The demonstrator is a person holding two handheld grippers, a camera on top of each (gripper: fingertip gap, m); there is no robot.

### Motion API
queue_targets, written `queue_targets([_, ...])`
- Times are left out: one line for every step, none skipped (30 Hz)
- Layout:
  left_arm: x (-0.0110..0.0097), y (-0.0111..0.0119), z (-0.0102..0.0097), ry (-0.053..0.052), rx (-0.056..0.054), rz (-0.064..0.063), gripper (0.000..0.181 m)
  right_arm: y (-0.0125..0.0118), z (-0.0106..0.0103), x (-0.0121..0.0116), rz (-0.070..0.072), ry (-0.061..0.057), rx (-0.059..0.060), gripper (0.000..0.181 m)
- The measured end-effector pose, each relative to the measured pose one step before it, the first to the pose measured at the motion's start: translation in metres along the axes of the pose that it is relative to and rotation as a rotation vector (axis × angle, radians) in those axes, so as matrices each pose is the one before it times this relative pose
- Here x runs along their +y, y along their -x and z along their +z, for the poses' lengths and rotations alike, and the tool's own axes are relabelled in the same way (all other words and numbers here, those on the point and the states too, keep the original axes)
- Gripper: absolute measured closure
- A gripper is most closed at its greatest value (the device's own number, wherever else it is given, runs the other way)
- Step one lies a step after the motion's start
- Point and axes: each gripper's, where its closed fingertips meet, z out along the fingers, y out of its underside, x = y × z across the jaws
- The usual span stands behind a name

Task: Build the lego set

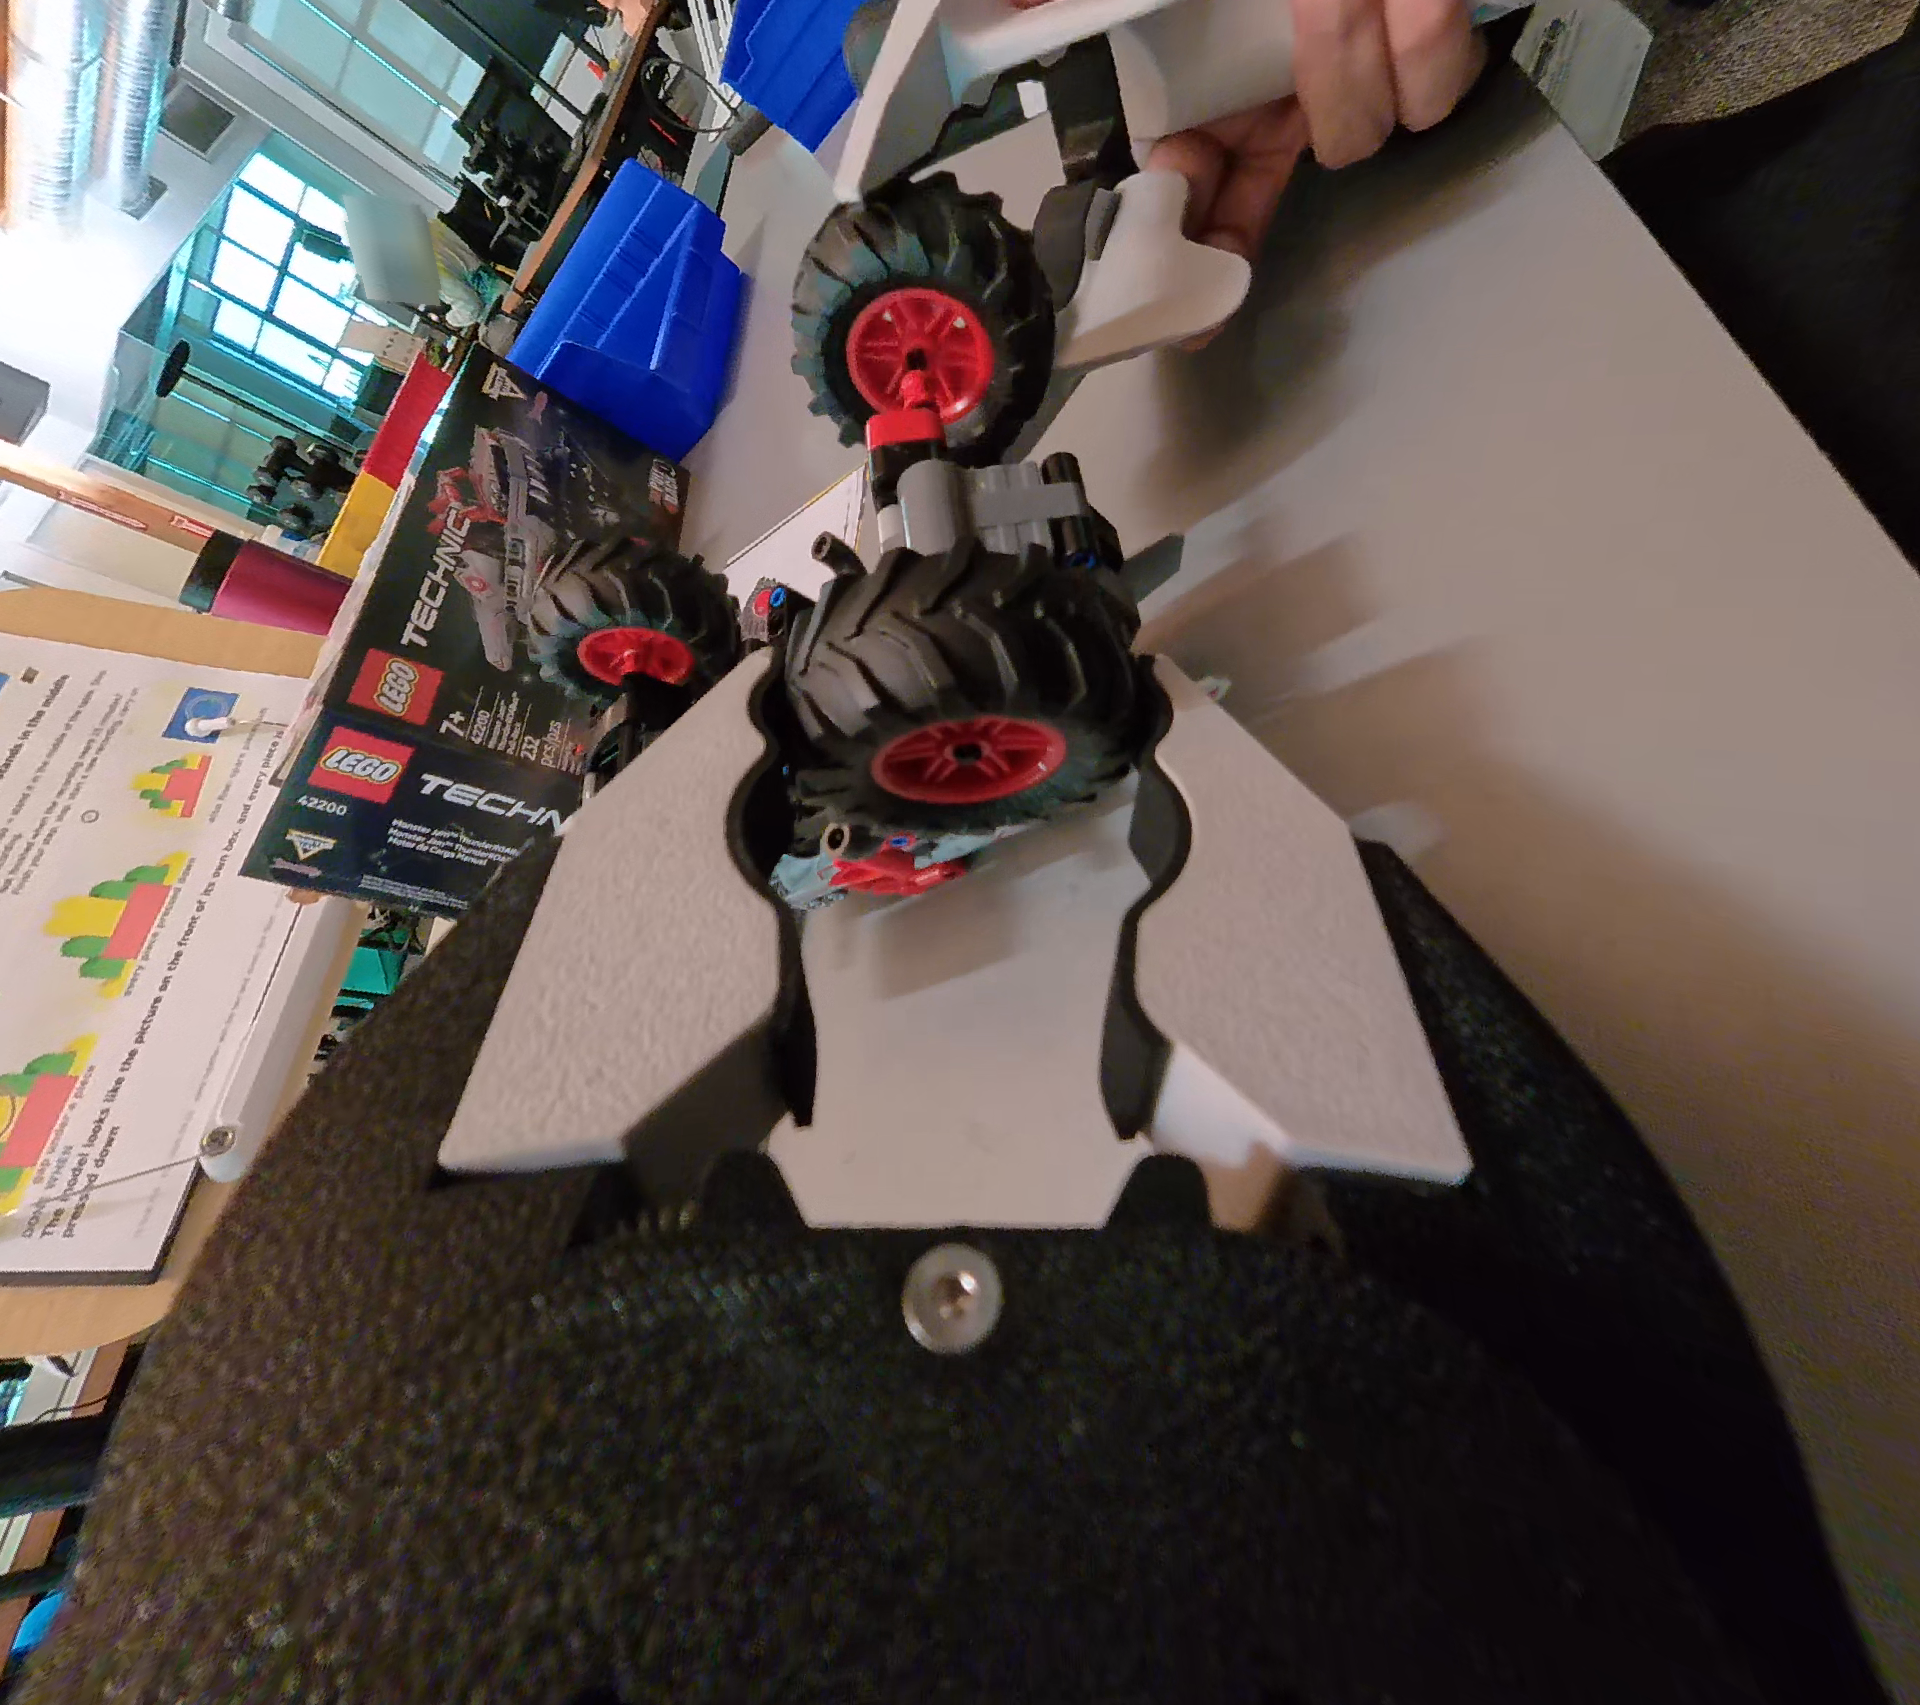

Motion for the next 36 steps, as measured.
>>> queue_targets([-0.00005,0.00005,0.00017,0.0003,-0.0006,0.0015,0.119,-0.00022,0.00003,-0.00004,-0.0018,0.0036,0.0019,0.120])
queue_targets([-0.00020,0.00000,0.00026,0.0002,-0.0003,0.0005,0.119,-0.00117,-0.00003,-0.00060,-0.0047,-0.0007,0.0088,0.121])
queue_targets([-0.00023,-0.00011,0.00037,-0.0001,0.0004,-0.0005,0.119,-0.00003,0.00002,-0.00037,-0.0066,0.0026,0.0025,0.121])
queue_targets([-0.00020,0.00011,0.00045,-0.0004,-0.0003,-0.0001,0.119,0.00023,-0.00007,-0.00029,-0.0119,0.0044,0.0021,0.121])
queue_targets([-0.00016,0.00012,0.00028,-0.0007,0.0002,-0.0008,0.119,0.00025,-0.00002,0.00006,-0.0156,0.0085,0.0036,0.121])
queue_targets([-0.00010,-0.00010,0.00025,-0.0003,0.0014,-0.0015,0.119,0.00107,-0.00003,0.00012,-0.0217,0.0102,0.0002,0.121])
queue_targets([0.00001,0.00020,0.00020,0.0005,-0.0002,-0.0005,0.119,0.00142,-0.00003,0.00035,-0.0238,0.0131,-0.0011,0.121])
queue_targets([-0.00008,0.00023,0.00015,0.0004,-0.0010,-0.0002,0.119,0.00061,-0.00003,-0.00007,-0.0212,0.0099,0.0032,0.121])
queue_targets([-0.00015,-0.00017,0.00024,0.0005,0.0007,0.0002,0.119,-0.00098,0.00007,0.00007,-0.0213,0.0099,0.0133,0.120])
queue_targets([-0.00010,-0.00007,0.00027,0.0010,0.0000,0.0018,0.119,-0.00068,-0.00007,0.00027,-0.0240,0.0109,0.0101,0.120])
queue_targets([-0.00024,-0.00001,0.00019,-0.0001,-0.0001,0.0015,0.119,-0.00008,-0.00004,0.00017,-0.0172,0.0109,0.0047,0.120])
queue_targets([-0.00018,0.00005,0.00013,-0.0019,0.0007,-0.0010,0.119,-0.00041,-0.00004,-0.00039,-0.0133,0.0078,0.0063,0.121])
queue_targets([-0.00011,0.00017,0.00028,-0.0026,0.0006,-0.0027,0.119,-0.00090,0.00009,-0.00001,-0.0144,0.0106,0.0071,0.123])
queue_targets([-0.00009,0.00006,0.00006,-0.0021,0.0026,-0.0022,0.119,-0.00155,-0.00013,0.00054,-0.0133,0.0156,0.0081,0.122])
queue_targets([-0.00016,-0.00032,0.00018,-0.0017,0.0031,0.0003,0.119,-0.00344,-0.00008,0.00072,-0.0059,0.0176,0.0164,0.122])
queue_targets([0.00000,-0.00012,0.00030,0.0007,0.0005,0.0022,0.119,-0.00071,0.00025,0.00011,-0.0028,0.0114,-0.0020,0.122])
queue_targets([0.00045,0.00007,0.00022,0.0034,-0.0016,0.0012,0.119,0.00160,0.00044,-0.00043,0.0021,0.0068,-0.0147,0.122])
queue_targets([0.00034,0.00062,0.00011,0.0034,-0.0033,-0.0006,0.119,0.00028,0.00030,-0.00148,-0.0094,-0.0037,-0.0016,0.122])
queue_targets([0.00040,0.00063,-0.00032,0.0022,-0.0027,-0.0007,0.119,0.00045,0.00067,-0.00021,-0.0028,0.0022,-0.0009,0.122])
queue_targets([0.00042,0.00048,-0.00040,0.0012,-0.0013,-0.0009,0.119,0.00042,0.00044,0.00071,0.0035,0.0066,-0.0064,0.122])
queue_targets([0.00055,0.00050,-0.00031,0.0001,-0.0020,-0.0018,0.119,0.00068,-0.00002,-0.00014,0.0051,-0.0027,-0.0129,0.122])
queue_targets([0.00031,0.00050,-0.00020,-0.0010,-0.0025,-0.0020,0.119,0.00149,-0.00052,-0.00161,0.0148,-0.0129,-0.0179,0.121])
queue_targets([-0.00001,0.00046,0.00004,-0.0007,-0.0023,-0.0014,0.119,0.00090,-0.00074,-0.00123,0.0131,-0.0097,-0.0120,0.120])
queue_targets([-0.00017,0.00032,0.00022,0.0002,-0.0008,-0.0002,0.119,-0.00005,-0.00069,-0.00013,0.0032,-0.0008,-0.0013,0.121])
queue_targets([-0.00027,-0.00009,0.00023,0.0001,0.0011,0.0011,0.119,0.00075,-0.00020,-0.00019,-0.0051,-0.0021,-0.0029,0.121])
queue_targets([-0.00027,-0.00025,0.00026,-0.0002,0.0012,0.0023,0.119,0.00130,0.00042,0.00058,-0.0072,0.0026,-0.0044,0.121])
queue_targets([-0.00023,-0.00044,0.00036,0.0002,0.0009,0.0026,0.119,0.00070,0.00071,0.00105,-0.0057,0.0050,-0.0011,0.120])
queue_targets([-0.00019,-0.00037,0.00011,-0.0001,0.0008,0.0021,0.119,-0.00043,0.00012,-0.00112,0.0006,-0.0097,0.0043,0.122])
queue_targets([-0.00009,-0.00024,0.00001,0.0000,0.0007,0.0013,0.119,-0.00026,0.00019,-0.00012,0.0089,-0.0040,-0.0018,0.121])
queue_targets([0.00013,0.00000,0.00000,0.0005,-0.0003,0.0005,0.119,-0.00012,-0.00011,0.00013,0.0060,-0.0016,-0.0036,0.121])
queue_targets([0.00016,0.00014,-0.00025,0.0001,-0.0010,-0.0001,0.119,0.00006,0.00017,0.00049,-0.0007,0.0041,-0.0009,0.121])
queue_targets([0.00032,0.00035,-0.00026,0.0005,-0.0003,-0.0016,0.119,0.00063,0.00015,0.00060,-0.0105,0.0042,-0.0003,0.121])
queue_targets([0.00050,0.00047,-0.00036,0.0002,-0.0013,-0.0019,0.119,0.00070,0.00006,0.00117,-0.0100,0.0104,-0.0006,0.122])
queue_targets([0.00025,0.00045,-0.00031,0.0000,-0.0015,-0.0020,0.119,-0.00149,-0.00009,0.00111,-0.0079,0.0097,0.0133,0.122])
queue_targets([0.00008,0.00028,-0.00015,-0.0001,-0.0006,-0.0016,0.119,-0.00053,-0.00029,0.00021,-0.0055,0.0031,0.0053,0.122])
queue_targets([-0.00006,-0.00011,0.00008,0.0002,0.0000,0.0009,0.119,0.00105,-0.00020,0.00001,-0.0015,-0.0001,-0.0062,0.121])
